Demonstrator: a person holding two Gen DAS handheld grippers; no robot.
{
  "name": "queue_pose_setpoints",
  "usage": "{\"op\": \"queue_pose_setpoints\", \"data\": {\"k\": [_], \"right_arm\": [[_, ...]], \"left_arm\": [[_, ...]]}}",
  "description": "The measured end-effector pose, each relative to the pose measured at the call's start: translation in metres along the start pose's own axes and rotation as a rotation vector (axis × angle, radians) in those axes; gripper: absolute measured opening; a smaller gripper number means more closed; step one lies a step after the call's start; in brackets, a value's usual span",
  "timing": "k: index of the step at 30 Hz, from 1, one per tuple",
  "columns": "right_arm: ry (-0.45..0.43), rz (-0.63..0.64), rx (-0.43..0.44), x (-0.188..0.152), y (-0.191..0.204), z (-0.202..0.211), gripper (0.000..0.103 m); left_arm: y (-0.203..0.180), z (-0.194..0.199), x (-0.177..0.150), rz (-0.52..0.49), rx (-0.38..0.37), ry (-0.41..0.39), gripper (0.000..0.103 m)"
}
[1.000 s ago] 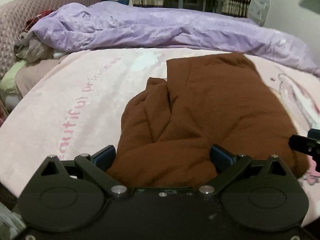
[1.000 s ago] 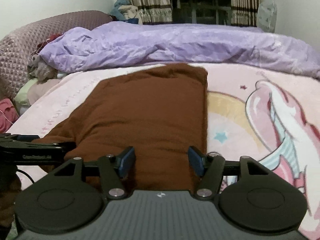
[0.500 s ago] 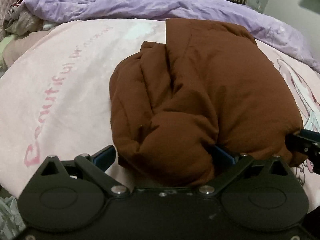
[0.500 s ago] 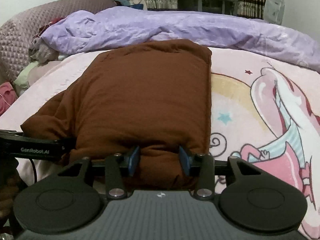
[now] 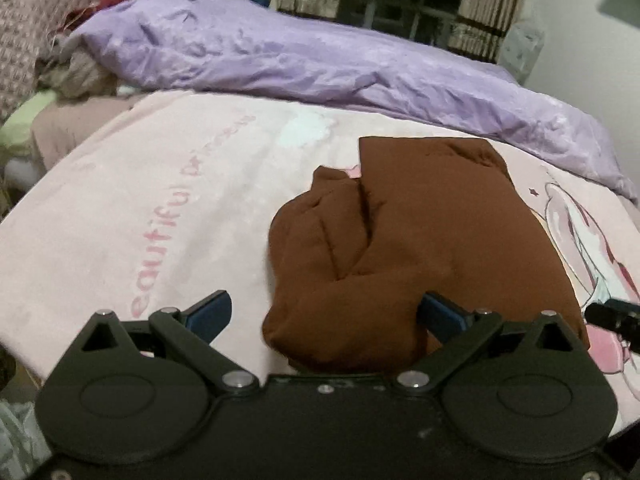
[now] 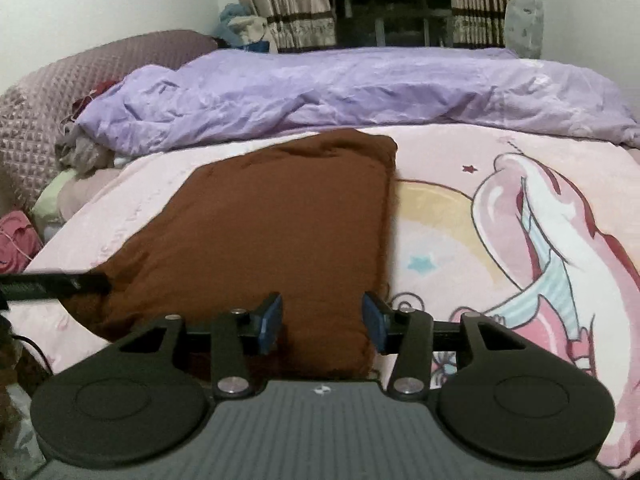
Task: Fold large clothes
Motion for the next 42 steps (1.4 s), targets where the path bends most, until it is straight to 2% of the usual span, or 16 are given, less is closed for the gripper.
{"op": "queue_pose_setpoints", "data": {"k": [2, 4, 7, 9, 12, 15, 17, 18, 24, 26, 29, 33, 39, 40, 41, 42], "right_arm": [[0.060, 0.031, -0.002, -0.007, 0.002, -0.011, 0.049], [0.098, 0.044, 0.003, -0.017, 0.004, -0.024, 0.050], [0.091, 0.051, -0.014, -0.027, 0.006, -0.035, 0.054], [0.083, 0.055, -0.016, -0.025, 0.008, -0.031, 0.054], [0.060, 0.048, 0.007, -0.019, 0.006, -0.019, 0.055], [-0.004, 0.010, -0.011, -0.009, -0.002, -0.007, 0.073], [-0.064, -0.014, -0.029, -0.002, -0.006, -0.003, 0.095], [-0.079, -0.033, -0.029, 0.001, -0.010, -0.005, 0.096], [-0.003, -0.157, 0.063, 0.009, -0.031, -0.048, 0.097], [0.016, -0.160, 0.085, 0.012, -0.032, -0.058, 0.103], [0.035, -0.116, 0.089, 0.019, -0.031, -0.079, 0.103], [0.059, -0.126, 0.159, 0.026, -0.030, -0.109, 0.103], [0.090, -0.178, 0.192, 0.034, -0.030, -0.130, 0.103], [0.089, -0.172, 0.187, 0.034, -0.029, -0.130, 0.103], [0.087, -0.153, 0.182, 0.035, -0.027, -0.128, 0.103], [0.084, -0.135, 0.177, 0.037, -0.025, -0.125, 0.103]], "left_arm": [[-0.002, -0.008, -0.009, -0.025, -0.012, 0.044, 0.103], [-0.006, -0.024, -0.022, -0.061, 0.001, 0.092, 0.103], [-0.008, -0.054, -0.041, -0.087, 0.019, 0.130, 0.103], [-0.006, -0.053, -0.038, -0.041, 0.002, 0.122, 0.103], [-0.005, -0.030, -0.026, -0.084, 0.000, 0.057, 0.103], [0.003, -0.004, -0.002, -0.054, 0.012, -0.027, 0.103], [0.010, 0.003, 0.016, 0.002, -0.001, -0.061, 0.103], [0.014, -0.003, 0.023, 0.032, -0.015, -0.052, 0.103], [0.007, -0.079, 0.030, 0.075, -0.023, 0.129, 0.103], [0.003, -0.090, 0.025, 0.070, -0.041, 0.162, 0.103], [-0.001, -0.108, 0.022, 0.093, -0.074, 0.186, 0.103], [0.012, -0.126, 0.025, 0.158, -0.146, 0.227, 0.103], [0.007, -0.129, 0.028, 0.101, -0.157, 0.198, 0.103], [0.004, -0.130, 0.028, 0.088, -0.169, 0.176, 0.101], [0.004, -0.129, 0.027, 0.084, -0.179, 0.160, 0.085], [0.002, -0.125, 0.026, 0.091, -0.205, 0.145, 0.075]]}}
Point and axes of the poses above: each gripper's, at about its wrist camera, not at the fingertips, and z roughly against the way its jaws point, y to its left, x to its top, the point moved 3 cm from there along -z, roughly the way its jaws point, and after that the axes turned 2 degrees about z, right-handed, at the moved point
